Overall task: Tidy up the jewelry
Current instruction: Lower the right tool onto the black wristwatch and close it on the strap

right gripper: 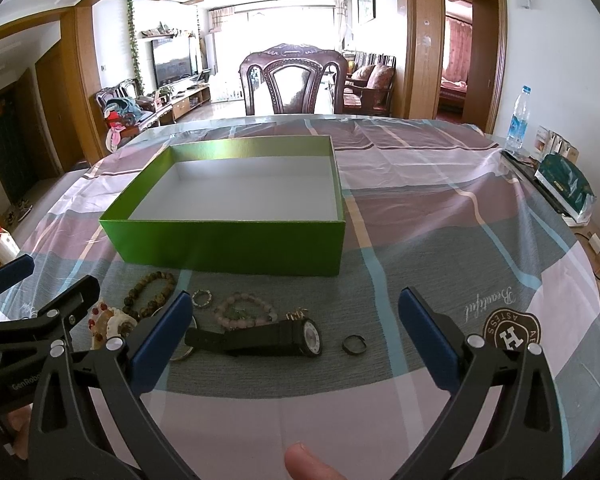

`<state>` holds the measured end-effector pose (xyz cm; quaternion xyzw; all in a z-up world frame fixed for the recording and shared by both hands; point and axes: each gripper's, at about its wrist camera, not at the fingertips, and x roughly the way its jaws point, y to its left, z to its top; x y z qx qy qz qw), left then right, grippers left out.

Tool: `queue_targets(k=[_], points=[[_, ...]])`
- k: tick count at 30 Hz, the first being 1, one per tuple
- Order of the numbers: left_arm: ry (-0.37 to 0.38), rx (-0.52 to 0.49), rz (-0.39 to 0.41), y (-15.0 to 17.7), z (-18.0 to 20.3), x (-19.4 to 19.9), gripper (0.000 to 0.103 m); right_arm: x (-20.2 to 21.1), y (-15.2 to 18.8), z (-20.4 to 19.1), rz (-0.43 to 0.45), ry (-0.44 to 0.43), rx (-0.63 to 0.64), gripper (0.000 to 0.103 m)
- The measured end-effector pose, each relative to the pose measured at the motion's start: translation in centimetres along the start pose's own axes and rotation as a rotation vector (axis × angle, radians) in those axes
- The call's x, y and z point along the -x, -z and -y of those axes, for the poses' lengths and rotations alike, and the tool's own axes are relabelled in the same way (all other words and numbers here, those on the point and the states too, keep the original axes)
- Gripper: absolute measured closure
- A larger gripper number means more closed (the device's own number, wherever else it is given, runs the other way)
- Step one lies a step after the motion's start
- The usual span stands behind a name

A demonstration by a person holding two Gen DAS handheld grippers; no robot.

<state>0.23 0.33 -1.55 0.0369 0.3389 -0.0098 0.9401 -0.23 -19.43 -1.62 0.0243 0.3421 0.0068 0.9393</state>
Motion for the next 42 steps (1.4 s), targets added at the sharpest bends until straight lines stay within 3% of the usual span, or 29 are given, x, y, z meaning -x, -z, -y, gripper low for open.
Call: queue_targets(k=[6, 9, 14, 18, 21, 23, 26, 30, 37, 39, 41, 42], points=[[-0.002, 0.003, 0.004, 0.3, -1.1, -0.3, 0.004, -0.6, -0.1, -0.1, -0.017, 0.088, 0.078, 0.003], [-0.025, 0.043, 0.006, 0.5, -3.4, -0.7, 0.004, -1.3, -0.2, 1.4, -0.068, 0.064, 0.043, 0.003], [-0.041, 0.064, -0.025, 0.7, -5.3, -1.4, 0.007, -1.8, 0.1, 3.1, -0.117, 0.001, -0.004, 0.027], [-0.031, 0.051, -0.088, 1.6, -5.3, -2.3, 0.023, -2.0, 0.5, 2.4, -0.124, 0.016, 0.034, 0.027], [0.027, 0.037, -0.153, 2.3, -4.8, -2.9, 0.036, -2.5, 0.7, 1.8, -0.152, 0.005, 0.071, 0.029], [0.049, 0.009, -0.185, 2.9, -4.3, -3.2, 0.040, -3.4, 1.0, 1.6, -0.184, 0.011, 0.084, 0.038], [0.067, -0.016, -0.198, 3.4, -3.4, -3.3, 0.041, -4.3, 1.6, 1.6, -0.225, -0.011, 0.080, 0.044], [0.085, -0.037, -0.206, 3.5, -2.8, -3.3, 0.034, -5.1, 2.1, 1.3, -0.261, -0.053, 0.087, 0.044], [0.106, -0.055, -0.226, 3.7, -1.8, -3.9, 0.031, -6.2, 2.4, 0.6, -0.285, -0.129, 0.084, 0.044], [0.104, -0.050, -0.231, 3.6, -1.9, -4.1, 0.029, -6.2, 2.7, 0.3, -0.281, -0.133, 0.102, 0.057], [0.107, -0.047, -0.234, 3.6, -1.9, -4.3, 0.027, -6.1, 2.7, 0.3, -0.281, -0.144, 0.110, 0.090], [0.105, -0.046, -0.234, 3.5, -1.9, -4.2, 0.027, -6.1, 2.7, 0.4, -0.285, -0.164, 0.101, 0.090]])
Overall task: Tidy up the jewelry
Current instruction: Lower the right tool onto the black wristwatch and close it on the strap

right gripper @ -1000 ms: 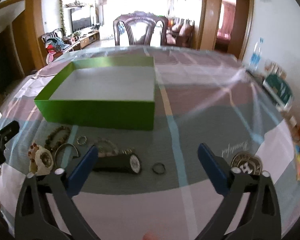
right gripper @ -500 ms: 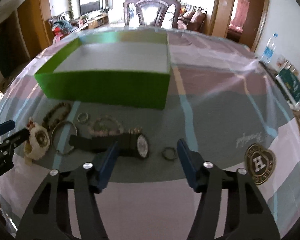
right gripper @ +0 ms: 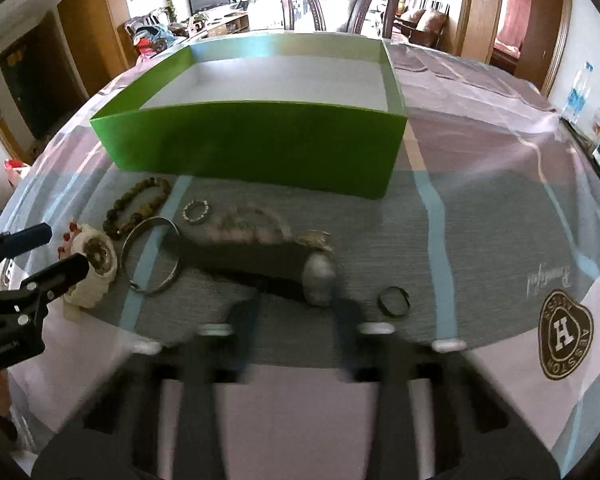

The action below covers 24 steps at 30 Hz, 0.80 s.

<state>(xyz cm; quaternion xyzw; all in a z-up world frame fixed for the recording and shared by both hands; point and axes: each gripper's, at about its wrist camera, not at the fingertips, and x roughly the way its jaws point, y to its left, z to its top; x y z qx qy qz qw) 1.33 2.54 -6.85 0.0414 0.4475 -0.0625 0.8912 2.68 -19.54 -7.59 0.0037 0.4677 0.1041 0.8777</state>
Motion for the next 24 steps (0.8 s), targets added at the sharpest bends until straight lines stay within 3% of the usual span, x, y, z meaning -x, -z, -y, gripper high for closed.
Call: queue_targets(k=[12, 14, 16, 19, 21, 22, 24], points=[[0.005, 0.006, 0.001, -0.07, -0.15, -0.13, 0.023, -0.52, -0.06, -0.84, 0.037, 0.056, 0.024, 0.086], [0.012, 0.005, 0.003, -0.06, -0.27, -0.13, 0.027, -0.45, -0.09, -0.83, 0.042, 0.048, 0.024, 0.089], [0.061, -0.002, 0.004, -0.07, -0.21, -0.01, 0.046, -0.35, -0.09, -0.70, 0.045, 0.041, 0.022, 0.090], [0.085, -0.019, 0.004, -0.05, 0.24, -0.01, 0.052, -0.34, -0.16, -0.63, 0.047, 0.046, 0.026, 0.090], [0.085, -0.024, -0.002, -0.02, 0.42, -0.16, 0.048, -0.42, -0.18, -0.69, 0.048, 0.051, 0.031, 0.090], [0.084, -0.023, -0.010, -0.01, 0.44, -0.31, 0.034, -0.43, -0.20, -0.64, 0.047, 0.052, 0.031, 0.090], [0.074, -0.021, -0.009, 0.01, 0.34, -0.40, 0.026, -0.53, -0.21, -0.53, 0.045, 0.054, 0.030, 0.090]])
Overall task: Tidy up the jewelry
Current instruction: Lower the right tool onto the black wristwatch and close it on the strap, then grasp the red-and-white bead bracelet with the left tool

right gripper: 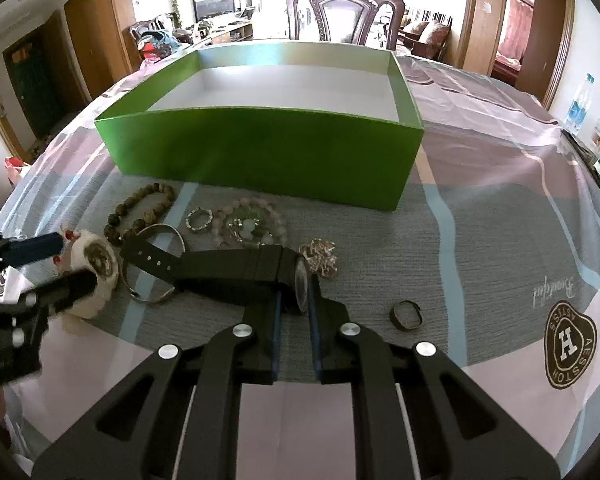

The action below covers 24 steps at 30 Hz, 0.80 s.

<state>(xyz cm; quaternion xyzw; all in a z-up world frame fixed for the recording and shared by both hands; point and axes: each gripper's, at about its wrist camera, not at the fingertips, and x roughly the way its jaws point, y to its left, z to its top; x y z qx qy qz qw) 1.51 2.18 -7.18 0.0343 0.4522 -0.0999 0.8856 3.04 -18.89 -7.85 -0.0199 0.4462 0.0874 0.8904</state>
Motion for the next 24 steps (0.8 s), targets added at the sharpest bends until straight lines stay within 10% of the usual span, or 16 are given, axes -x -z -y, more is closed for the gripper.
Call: queue_targets(k=[10, 24], points=[[0.008, 0.018, -0.055, 0.2, -0.7, -2.1, 0.037, -0.4, 0.1, -0.2, 0.003, 0.000, -0.001, 0.090], [0.123, -0.007, 0.086, -0.9, 0.2, 2.0, 0.039, -0.1, 0.1, -0.1, 0.030, -0.022, -0.011, 0.095]])
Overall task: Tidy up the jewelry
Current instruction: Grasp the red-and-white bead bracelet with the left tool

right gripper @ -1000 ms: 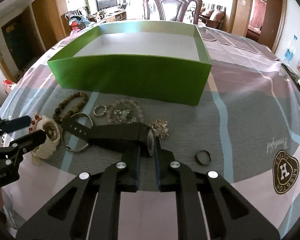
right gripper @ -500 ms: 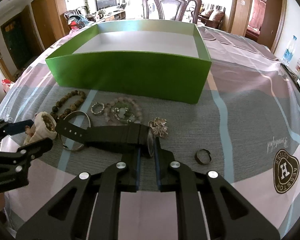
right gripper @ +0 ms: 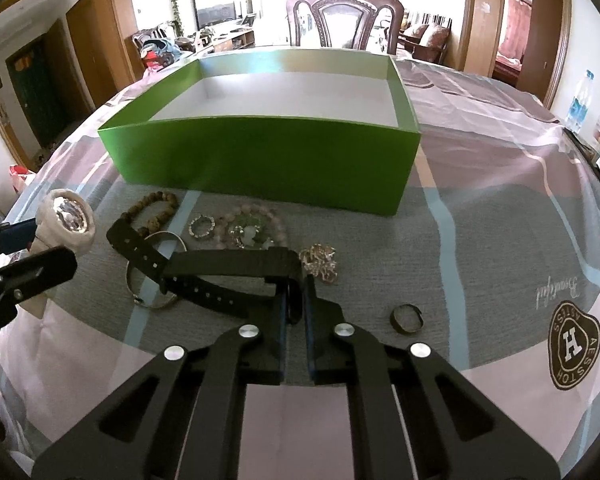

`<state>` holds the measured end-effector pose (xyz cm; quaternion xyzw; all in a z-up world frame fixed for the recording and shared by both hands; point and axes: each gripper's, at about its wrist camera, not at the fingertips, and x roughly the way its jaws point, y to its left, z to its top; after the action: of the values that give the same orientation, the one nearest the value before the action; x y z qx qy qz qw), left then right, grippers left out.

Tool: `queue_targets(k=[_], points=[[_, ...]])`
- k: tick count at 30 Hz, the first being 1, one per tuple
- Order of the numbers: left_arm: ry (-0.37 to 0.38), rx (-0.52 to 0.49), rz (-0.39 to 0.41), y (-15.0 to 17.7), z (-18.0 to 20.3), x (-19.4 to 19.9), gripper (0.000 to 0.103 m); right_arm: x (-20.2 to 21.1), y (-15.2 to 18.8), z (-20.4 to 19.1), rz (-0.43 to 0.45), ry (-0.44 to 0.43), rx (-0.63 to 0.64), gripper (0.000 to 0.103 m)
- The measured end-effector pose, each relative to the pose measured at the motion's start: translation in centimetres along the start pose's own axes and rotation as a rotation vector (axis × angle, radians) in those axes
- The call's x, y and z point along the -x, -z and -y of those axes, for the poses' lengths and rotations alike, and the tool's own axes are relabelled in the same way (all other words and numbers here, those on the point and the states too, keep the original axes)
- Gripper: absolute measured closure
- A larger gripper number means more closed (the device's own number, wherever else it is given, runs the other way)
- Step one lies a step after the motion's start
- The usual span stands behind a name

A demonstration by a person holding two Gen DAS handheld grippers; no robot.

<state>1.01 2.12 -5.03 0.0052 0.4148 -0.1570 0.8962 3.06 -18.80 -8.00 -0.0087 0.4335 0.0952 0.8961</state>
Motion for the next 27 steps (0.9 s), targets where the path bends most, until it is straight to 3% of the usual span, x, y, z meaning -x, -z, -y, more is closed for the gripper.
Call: queue_targets(k=[8, 10, 14, 15, 19, 21, 27], points=[[0.010, -0.012, -0.089, 0.9, 0.1, -2.2, 0.036, -0.4, 0.0, -0.1, -0.019, 0.000, -0.007, 0.095], [0.014, -0.020, -0.070, 0.8, 0.1, -1.8, 0.025, -0.5, 0.0, 0.0, -0.024, -0.002, -0.012, 0.095], [0.017, -0.028, -0.025, 0.6, -0.5, -0.5, 0.023, -0.5, 0.1, 0.1, -0.026, -0.003, -0.014, 0.095], [0.007, -0.031, -0.023, 0.6, -0.6, -0.4, 0.026, -0.5, 0.1, 0.1, -0.026, -0.003, -0.014, 0.095], [-0.054, -0.009, -0.065, 0.8, -2.6, -1.1, 0.057, -0.6, 0.1, 0.1, -0.026, -0.006, -0.016, 0.095], [-0.068, 0.014, -0.083, 0.9, -3.5, -1.3, 0.065, -0.6, 0.1, 0.1, -0.026, -0.007, -0.017, 0.095], [-0.102, 0.038, -0.136, 1.1, -5.2, -3.0, 0.072, -0.6, 0.2, 0.0, -0.026, -0.001, -0.009, 0.095]])
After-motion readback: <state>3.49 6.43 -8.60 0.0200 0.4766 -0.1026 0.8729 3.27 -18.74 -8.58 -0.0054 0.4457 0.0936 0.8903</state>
